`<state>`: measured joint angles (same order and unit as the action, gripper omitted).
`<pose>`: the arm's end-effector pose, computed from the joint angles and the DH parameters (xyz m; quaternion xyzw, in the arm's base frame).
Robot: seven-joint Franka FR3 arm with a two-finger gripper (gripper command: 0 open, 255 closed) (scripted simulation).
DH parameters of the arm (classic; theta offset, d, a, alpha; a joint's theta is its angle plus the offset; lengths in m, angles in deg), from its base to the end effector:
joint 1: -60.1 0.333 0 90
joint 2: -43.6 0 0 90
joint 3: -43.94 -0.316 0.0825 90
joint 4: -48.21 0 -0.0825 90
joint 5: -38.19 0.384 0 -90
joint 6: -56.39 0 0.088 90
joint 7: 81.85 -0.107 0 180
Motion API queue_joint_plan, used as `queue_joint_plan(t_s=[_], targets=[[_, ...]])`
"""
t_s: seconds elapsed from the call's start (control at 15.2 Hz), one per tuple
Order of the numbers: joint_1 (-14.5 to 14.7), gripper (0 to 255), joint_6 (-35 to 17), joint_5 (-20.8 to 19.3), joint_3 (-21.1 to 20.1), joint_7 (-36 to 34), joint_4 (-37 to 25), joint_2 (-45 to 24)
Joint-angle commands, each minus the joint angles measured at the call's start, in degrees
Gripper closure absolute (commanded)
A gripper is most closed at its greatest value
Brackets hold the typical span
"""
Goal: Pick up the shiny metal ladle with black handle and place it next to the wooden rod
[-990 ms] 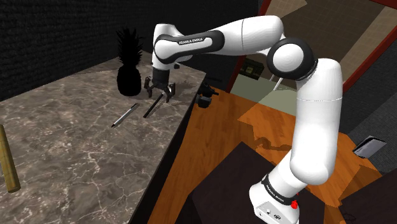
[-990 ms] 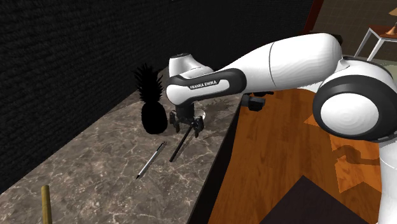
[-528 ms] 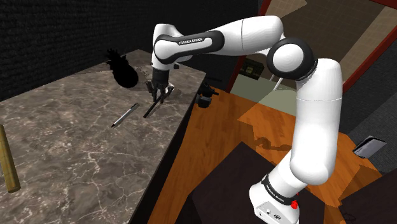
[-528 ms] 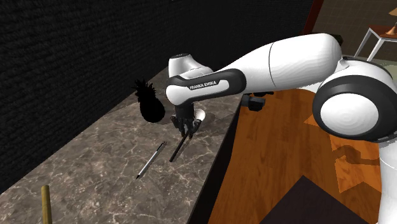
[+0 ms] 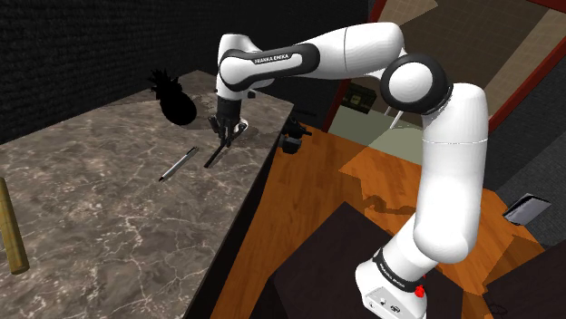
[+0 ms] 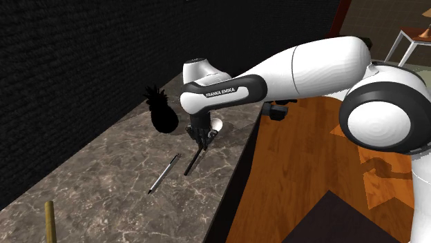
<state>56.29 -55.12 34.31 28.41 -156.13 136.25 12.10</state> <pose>0.6739 0.1082 0.3342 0.8521 -0.5183 -0.0714 0.0112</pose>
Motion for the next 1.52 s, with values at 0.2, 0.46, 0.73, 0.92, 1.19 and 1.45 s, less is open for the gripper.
queue_joint_plan(t_s=[0.2, 0.46, 0.73, 0.92, 1.19, 1.45], targets=[[-0.1, 255, 2.4, 0.3, -0.2, 0.0, -1.2, 1.2], [-0.1, 255, 5.0, 0.5, -0.3, 0.1, -2.9, 2.1], [-0.1, 255, 7.7, 0.7, -0.4, 0.0, -4.7, 2.9], [-0.1, 255, 9.7, 0.9, -0.5, 0.0, -6.4, 3.4], [0.0, 255, 12.6, 1.0, -0.6, 0.0, -8.8, 3.9], [1.7, 255, 13.6, 1.1, -1.3, -2.3, -9.5, 4.3]])
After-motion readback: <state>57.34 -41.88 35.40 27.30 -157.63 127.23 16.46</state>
